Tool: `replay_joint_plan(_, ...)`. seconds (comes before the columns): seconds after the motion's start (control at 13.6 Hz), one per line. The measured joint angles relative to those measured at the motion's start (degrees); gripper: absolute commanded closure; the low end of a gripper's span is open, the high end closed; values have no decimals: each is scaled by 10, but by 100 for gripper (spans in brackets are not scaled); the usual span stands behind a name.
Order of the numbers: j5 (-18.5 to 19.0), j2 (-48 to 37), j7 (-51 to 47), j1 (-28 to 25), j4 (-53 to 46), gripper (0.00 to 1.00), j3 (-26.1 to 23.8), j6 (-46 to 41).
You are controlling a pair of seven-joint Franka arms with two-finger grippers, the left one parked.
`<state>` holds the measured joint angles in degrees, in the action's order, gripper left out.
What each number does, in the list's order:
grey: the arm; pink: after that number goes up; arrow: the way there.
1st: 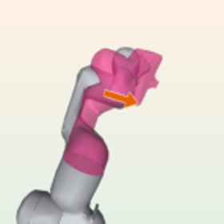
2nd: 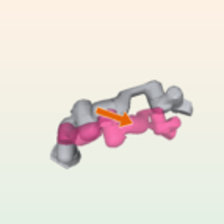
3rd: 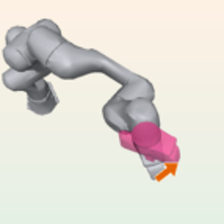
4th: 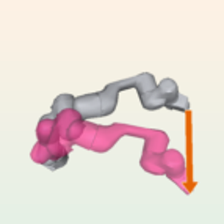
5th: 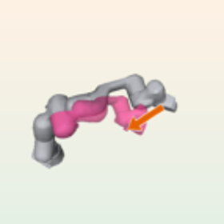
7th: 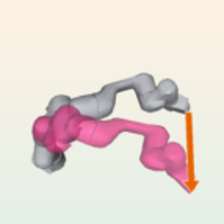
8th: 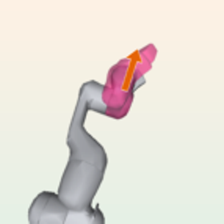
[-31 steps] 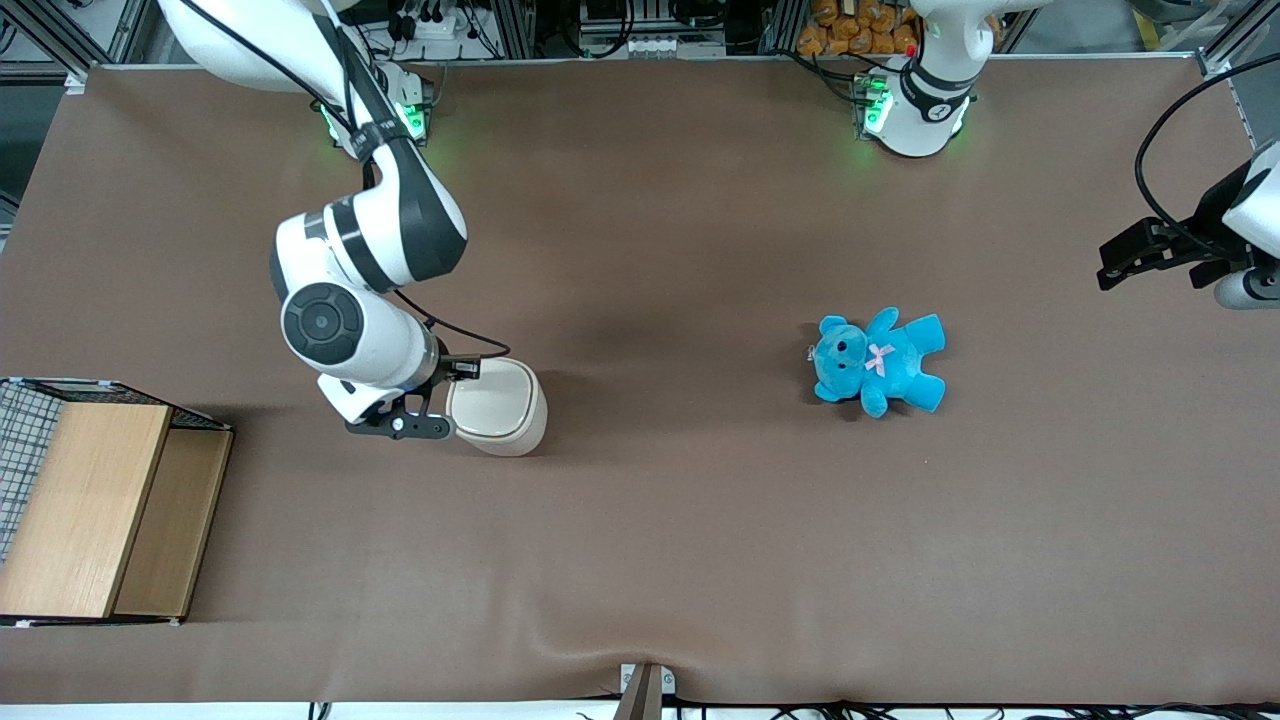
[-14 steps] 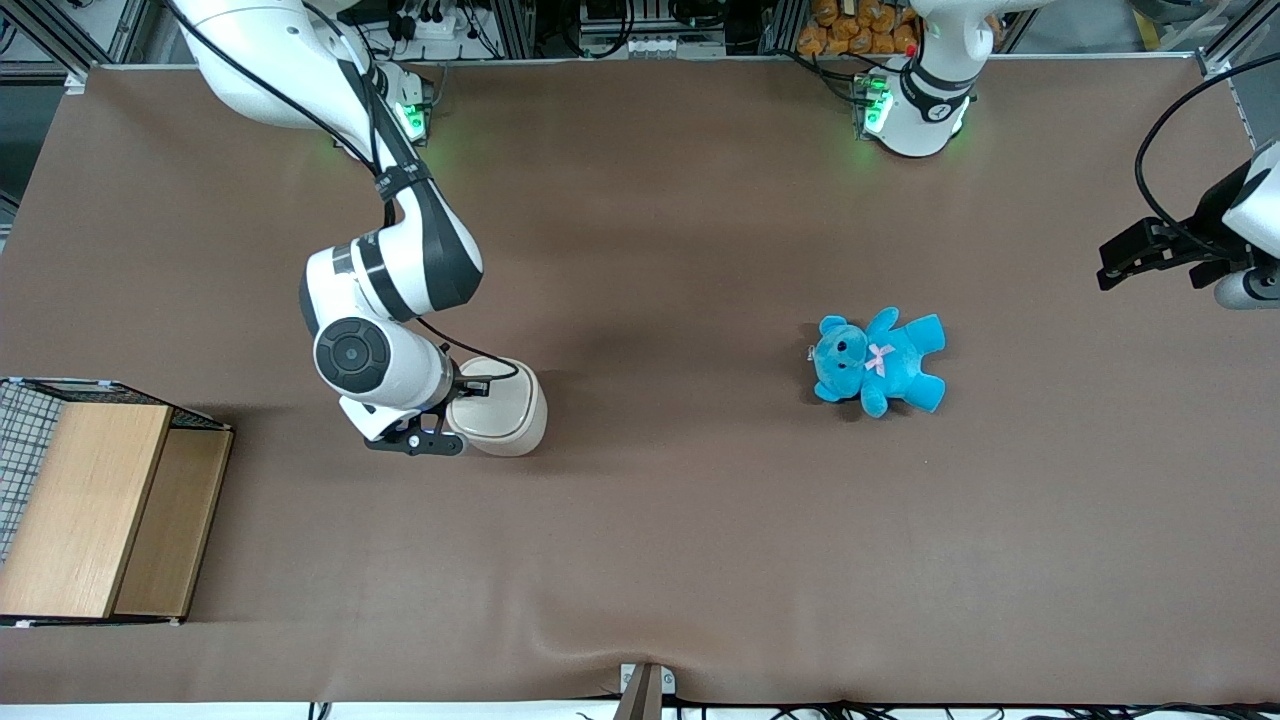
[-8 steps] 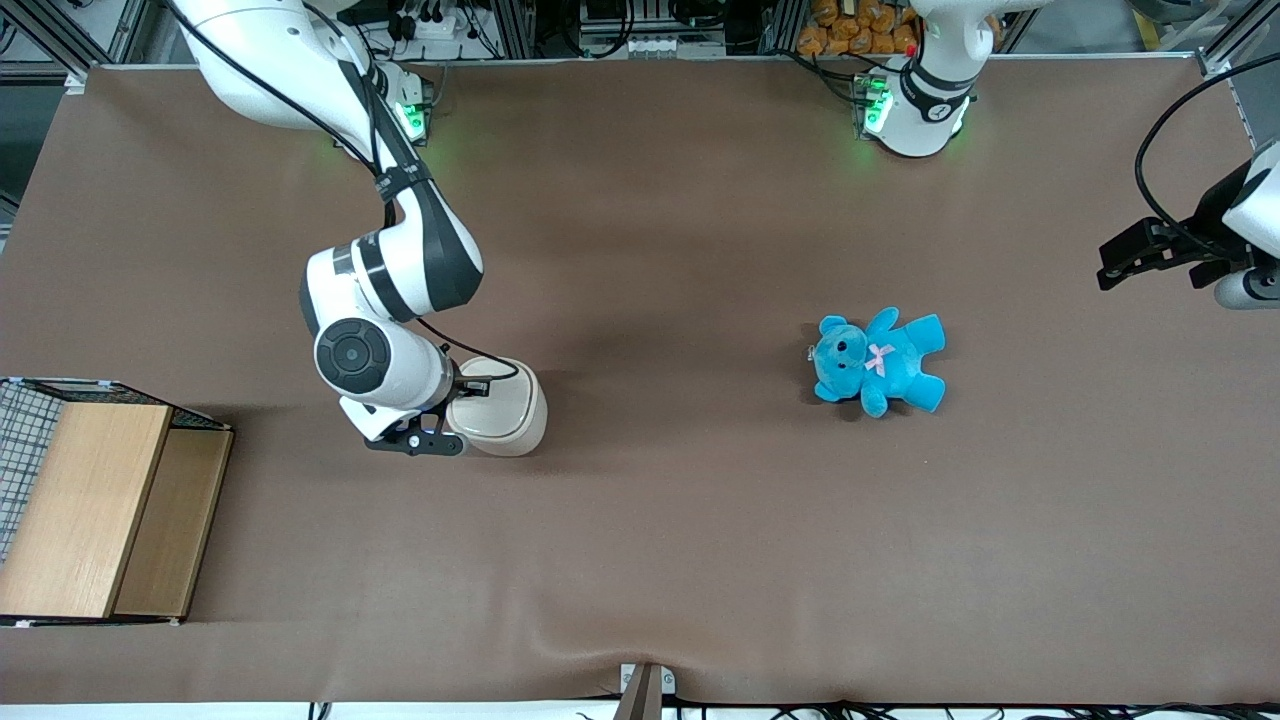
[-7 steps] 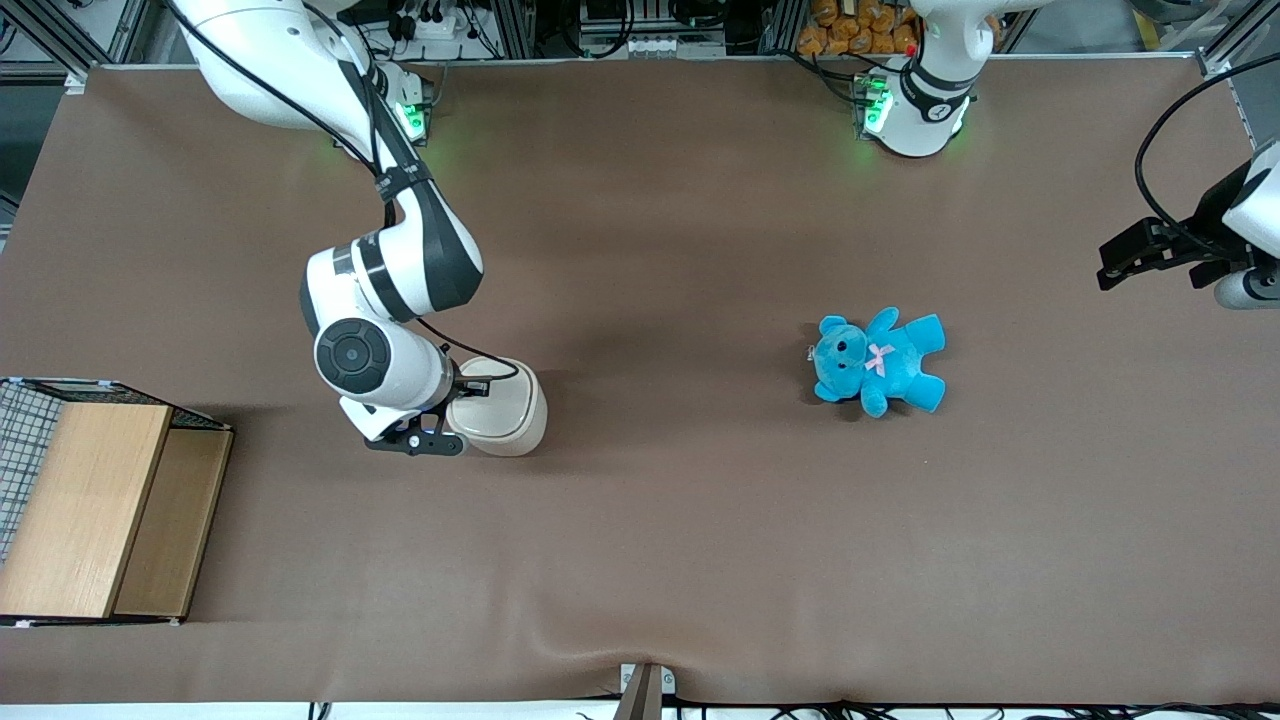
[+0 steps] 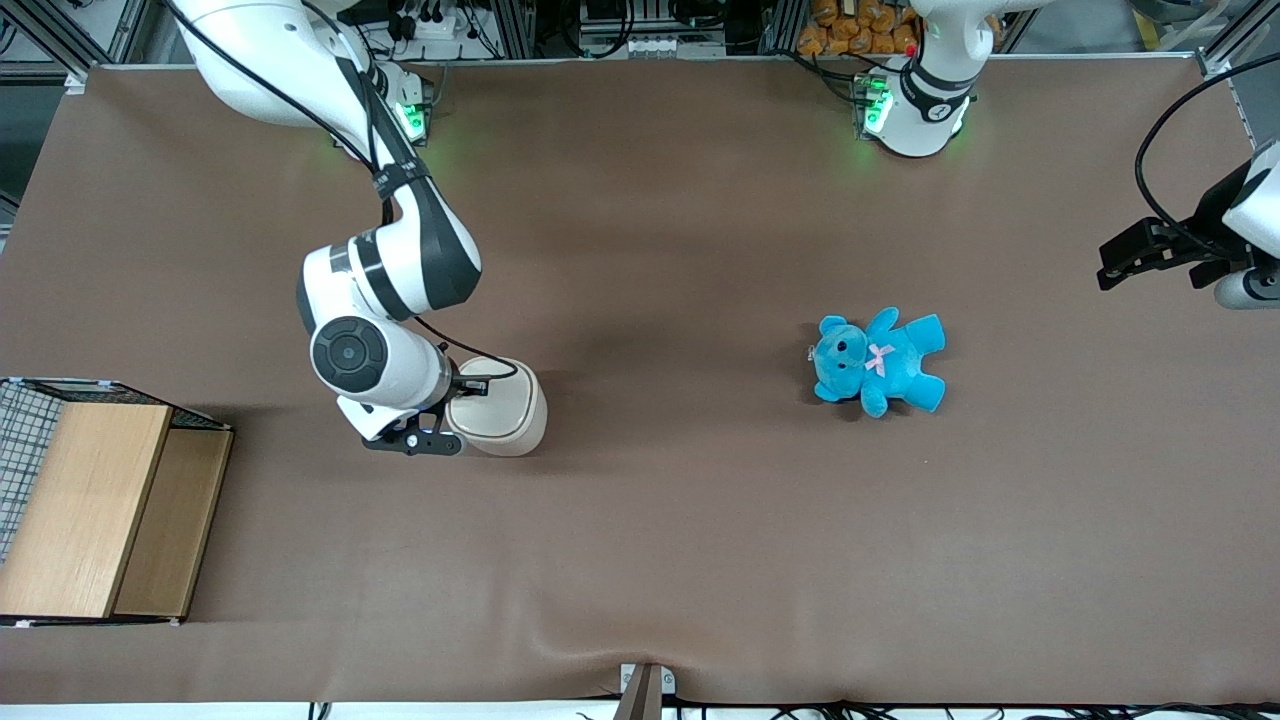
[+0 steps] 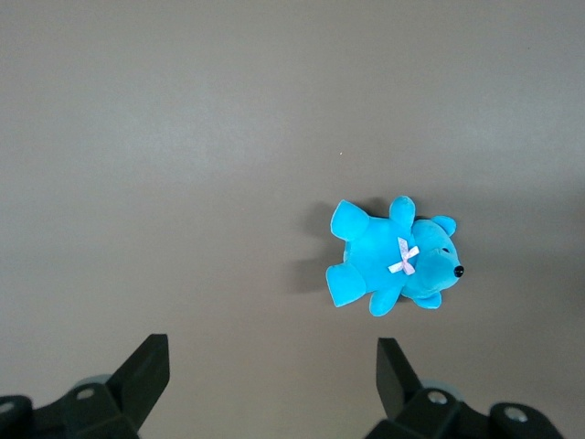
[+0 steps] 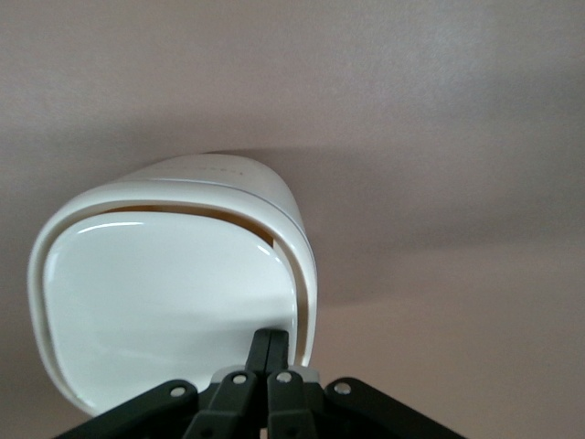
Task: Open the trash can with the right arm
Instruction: 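Pull the right gripper back, tipping the lid open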
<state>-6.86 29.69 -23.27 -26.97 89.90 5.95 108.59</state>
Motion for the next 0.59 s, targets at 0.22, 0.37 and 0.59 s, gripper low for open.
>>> replay_joint_plan(0.22,0,-31,0,0,-5,100,2,-23)
replay_joint_plan(0.37,0,-55,0,0,-6,100,4,-39)
replay_joint_plan(0.59,0,-91,0,2,-11,100,7,-72)
